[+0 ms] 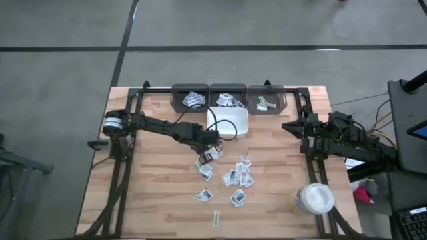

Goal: Pick & Place First Aid Supplies
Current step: Put the top blue bandage pack into the left gray bin

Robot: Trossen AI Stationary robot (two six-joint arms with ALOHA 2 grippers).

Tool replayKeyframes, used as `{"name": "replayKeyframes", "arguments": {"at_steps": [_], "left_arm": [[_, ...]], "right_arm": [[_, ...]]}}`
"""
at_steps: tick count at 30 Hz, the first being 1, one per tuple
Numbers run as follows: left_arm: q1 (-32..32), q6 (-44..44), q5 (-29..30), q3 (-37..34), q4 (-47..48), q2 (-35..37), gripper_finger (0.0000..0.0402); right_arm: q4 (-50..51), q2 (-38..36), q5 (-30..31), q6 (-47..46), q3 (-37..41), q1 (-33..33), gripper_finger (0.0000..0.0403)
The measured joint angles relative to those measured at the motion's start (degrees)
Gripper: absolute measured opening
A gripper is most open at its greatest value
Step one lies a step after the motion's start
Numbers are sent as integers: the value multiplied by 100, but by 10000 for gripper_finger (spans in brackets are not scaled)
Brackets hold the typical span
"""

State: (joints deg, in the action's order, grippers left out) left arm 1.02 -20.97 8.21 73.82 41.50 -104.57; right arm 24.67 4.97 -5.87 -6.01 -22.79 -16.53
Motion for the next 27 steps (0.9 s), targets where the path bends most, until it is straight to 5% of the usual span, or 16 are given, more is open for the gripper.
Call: {"name": "replayKeyframes", "arguments": {"at_steps": [13, 27], "left_arm": [[-7, 417, -602, 14, -383, 229, 0], [384, 971, -425, 0, -531, 1716, 0]], "right_arm": [[-1, 0, 0, 1, -2, 0, 38], [-2, 0, 0, 1, 0, 0, 38]]}}
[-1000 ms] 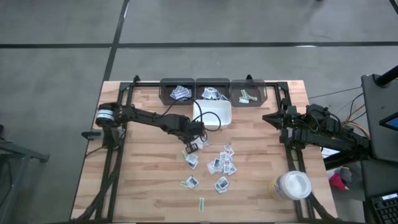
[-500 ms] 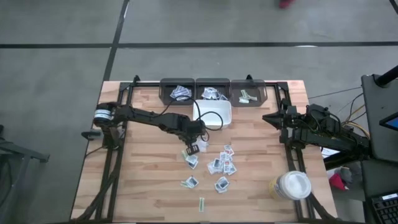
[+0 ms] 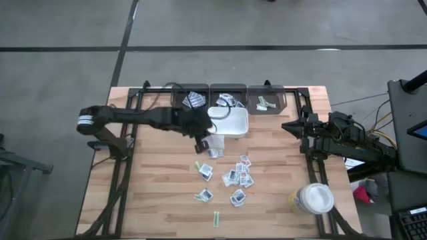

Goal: Pick & Place First Aid Supplies
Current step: Put the top blue bandage pack into the left gray bin

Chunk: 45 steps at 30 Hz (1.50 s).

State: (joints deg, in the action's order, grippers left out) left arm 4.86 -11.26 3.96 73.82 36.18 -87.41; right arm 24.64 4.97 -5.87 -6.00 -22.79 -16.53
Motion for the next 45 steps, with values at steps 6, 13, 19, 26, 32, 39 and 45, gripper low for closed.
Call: {"name": "replayKeyframes", "arguments": {"at_steps": [6, 13, 19, 26, 32, 39, 45], "left_arm": [[570, 380, 300, 0, -19, 597, 0], [1549, 852, 520, 0, -20, 940, 0], [2325, 1243, 1123, -2, -125, 840, 0], [2783, 2070, 2020, -2, -465, 366, 0], [2771, 3014, 2589, -2, -572, -304, 0], [2559, 3581, 3665, -1, -590, -711, 0], [2416, 4028, 4252, -2, -930, -930, 0]], "right_arm": [[0, 0, 0, 0, -1, 0, 38], [0, 0, 0, -1, 0, 0, 38], [0, 0, 0, 0, 0, 0, 38], [0, 0, 0, 0, 0, 0, 38], [0, 1, 2, -1, -1, 0, 38], [0, 0, 8, 0, -2, 1, 38], [0, 0, 195, 0, 0, 2, 38]]}}
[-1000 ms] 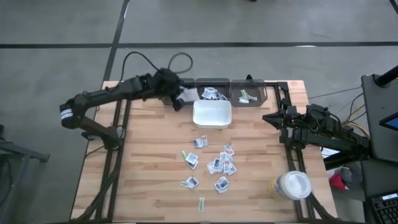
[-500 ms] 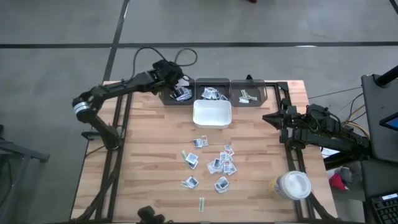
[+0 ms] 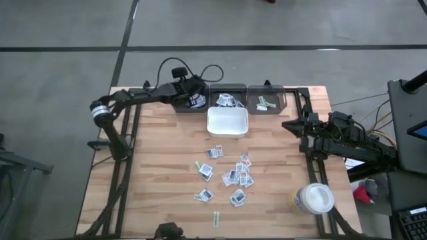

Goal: Pick & Place First Aid Supplies
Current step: Put the top blue bandage pack into the left gray bin

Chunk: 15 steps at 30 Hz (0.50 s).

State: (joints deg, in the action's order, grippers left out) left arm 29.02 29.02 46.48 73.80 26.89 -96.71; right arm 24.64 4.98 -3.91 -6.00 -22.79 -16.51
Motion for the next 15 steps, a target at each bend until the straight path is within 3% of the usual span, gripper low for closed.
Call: {"name": "replayKeyframes", "arguments": {"at_steps": [9, 15], "left_arm": [[-61, 355, -107, 4, 7, -581, 0], [-57, 309, -484, 4, 74, -897, 0]], "right_arm": [[0, 0, 263, 0, -1, 0, 38], [2, 2, 261, 0, -1, 0, 38]]}}
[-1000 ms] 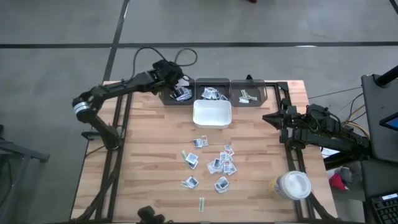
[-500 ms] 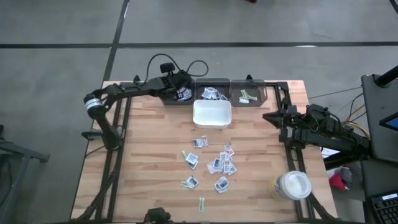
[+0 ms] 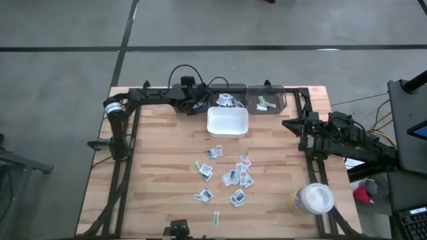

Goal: Pick & Place First Aid Supplies
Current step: Put the top blue bandage pack into the left gray bin, then put the blue bandage pack into the left gray bin

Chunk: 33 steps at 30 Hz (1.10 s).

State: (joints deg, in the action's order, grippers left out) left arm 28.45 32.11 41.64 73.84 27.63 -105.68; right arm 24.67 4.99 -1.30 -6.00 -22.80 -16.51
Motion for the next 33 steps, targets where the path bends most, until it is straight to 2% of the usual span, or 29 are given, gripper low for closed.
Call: {"name": "replayKeyframes", "arguments": {"at_steps": [8, 15, 19, 23, 27, 29, 31, 33], "left_arm": [[257, -563, -1162, 0, 191, -36, 0], [399, -729, -1418, 0, 191, -34, 3], [458, -928, -1706, 33, 194, -27, 34], [476, -965, -1582, 162, 216, -8, 87], [458, -866, -924, 575, 551, 132, 128], [438, -1032, -705, 927, 1040, 197, 141], [407, -1548, -776, 1396, 1711, 251, 147], [346, -2286, -1126, 1878, 2441, 296, 149]], "right_arm": [[2, 0, -1, -2, 0, 0, 38], [2, -2, -2, -195, -1, 0, 38], [2, 0, -2, -402, -1, 0, 38], [2, -2, -2, -398, 1, 0, 38], [2, -1, -2, -396, 0, -1, 38], [2, -1, -2, -395, 1, 0, 38], [2, -1, -2, -393, 0, -2, 38], [2, -2, -2, -393, -1, -2, 38]]}}
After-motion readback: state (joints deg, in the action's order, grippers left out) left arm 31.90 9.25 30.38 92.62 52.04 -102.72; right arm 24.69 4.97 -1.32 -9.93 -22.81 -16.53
